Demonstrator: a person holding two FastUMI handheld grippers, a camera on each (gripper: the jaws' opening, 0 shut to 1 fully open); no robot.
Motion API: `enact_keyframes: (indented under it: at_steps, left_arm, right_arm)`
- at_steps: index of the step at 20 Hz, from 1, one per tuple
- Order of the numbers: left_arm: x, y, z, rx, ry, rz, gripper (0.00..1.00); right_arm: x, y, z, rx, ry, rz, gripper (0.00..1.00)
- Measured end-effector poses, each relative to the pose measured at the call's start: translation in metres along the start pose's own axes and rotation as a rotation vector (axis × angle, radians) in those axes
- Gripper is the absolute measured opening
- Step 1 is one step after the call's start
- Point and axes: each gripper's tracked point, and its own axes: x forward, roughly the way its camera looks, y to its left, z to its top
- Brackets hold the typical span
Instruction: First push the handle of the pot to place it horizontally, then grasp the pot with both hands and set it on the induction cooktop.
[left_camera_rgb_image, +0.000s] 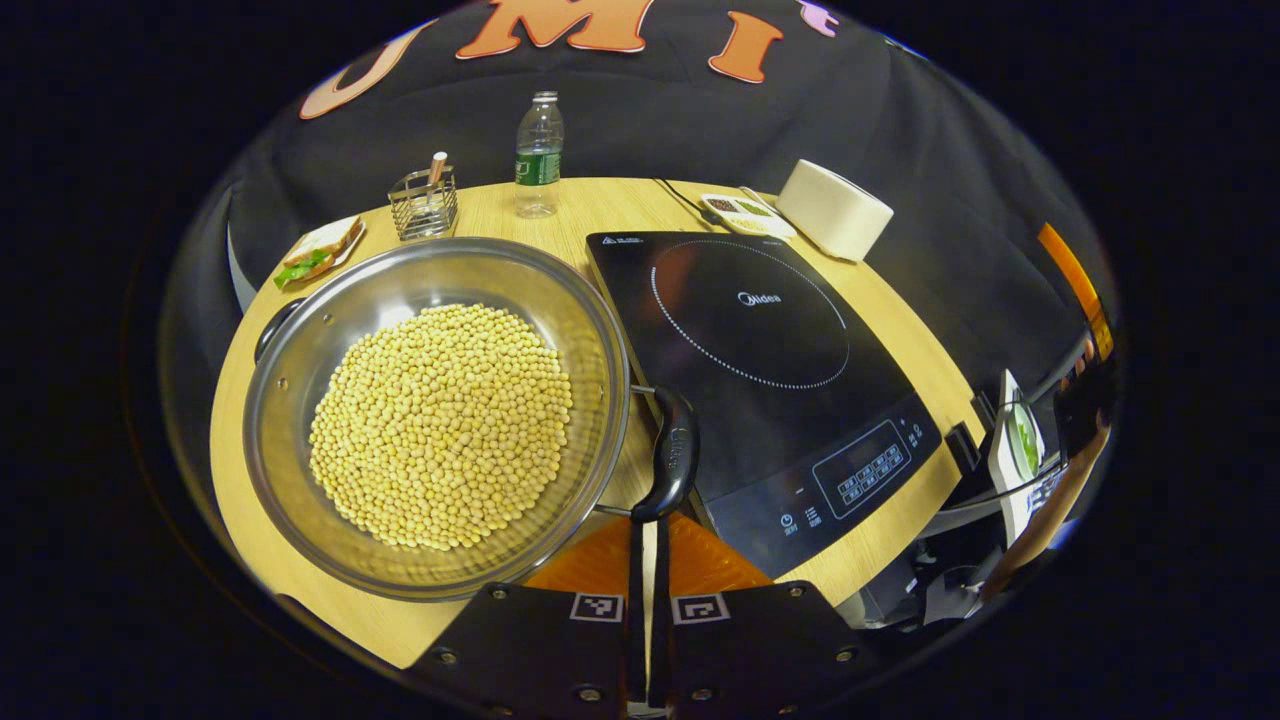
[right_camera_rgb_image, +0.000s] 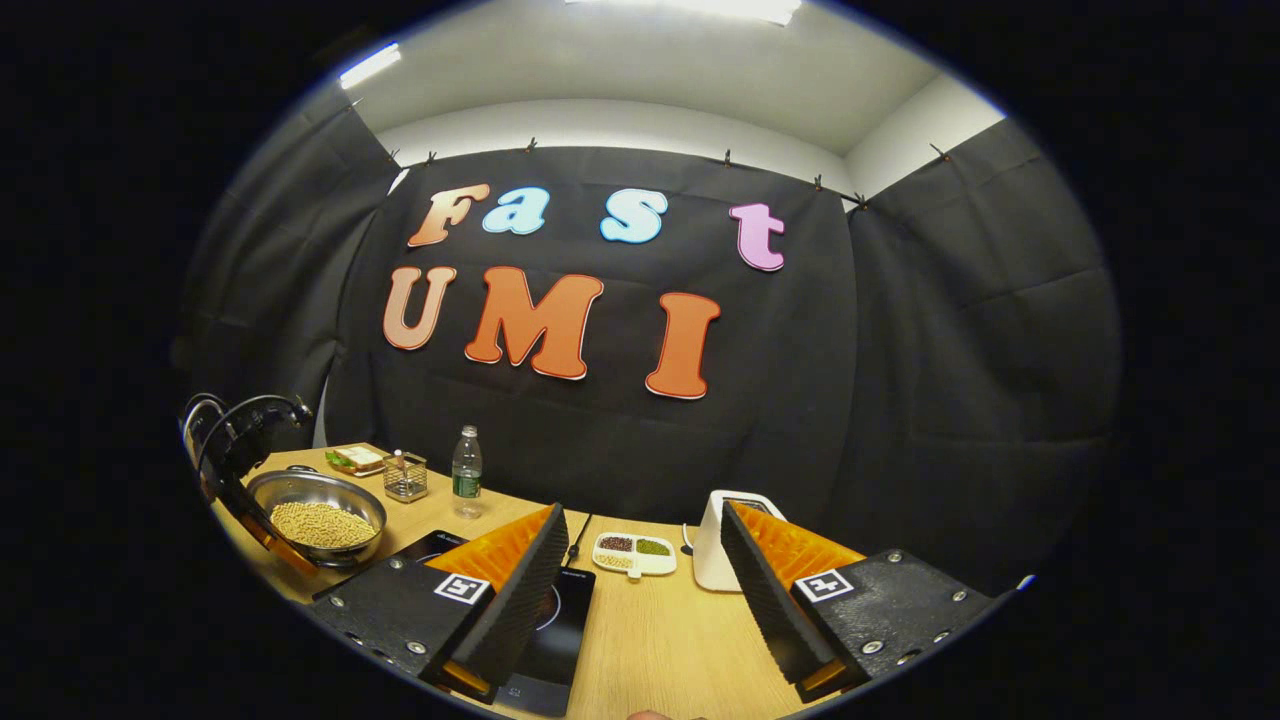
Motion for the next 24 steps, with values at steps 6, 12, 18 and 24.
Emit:
enact_keyframes:
  at_steps: [6, 12, 18, 24]
  left_arm:
    - [0.013, 0.006, 0.02, -0.056, -0.048, -0.004, 0.03]
    - [0.024, 0.012, 0.039, -0.067, -0.109, 0.029, 0.03]
    - [0.034, 0.011, 0.056, -0.045, -0.166, 0.033, 0.03]
    - [0.044, 0.015, 0.08, -0.065, -0.233, 0.042, 0.02]
  right_arm:
    - [0.005, 0.015, -0.016, 0.038, 0.057, 0.029, 0.95]
    - [0.017, 0.049, -0.021, 0.063, 0.087, 0.089, 0.95]
    - [0.023, 0.101, -0.034, 0.086, 0.149, 0.191, 0.95]
    - [0.032, 0.156, -0.047, 0.126, 0.229, 0.301, 0.95]
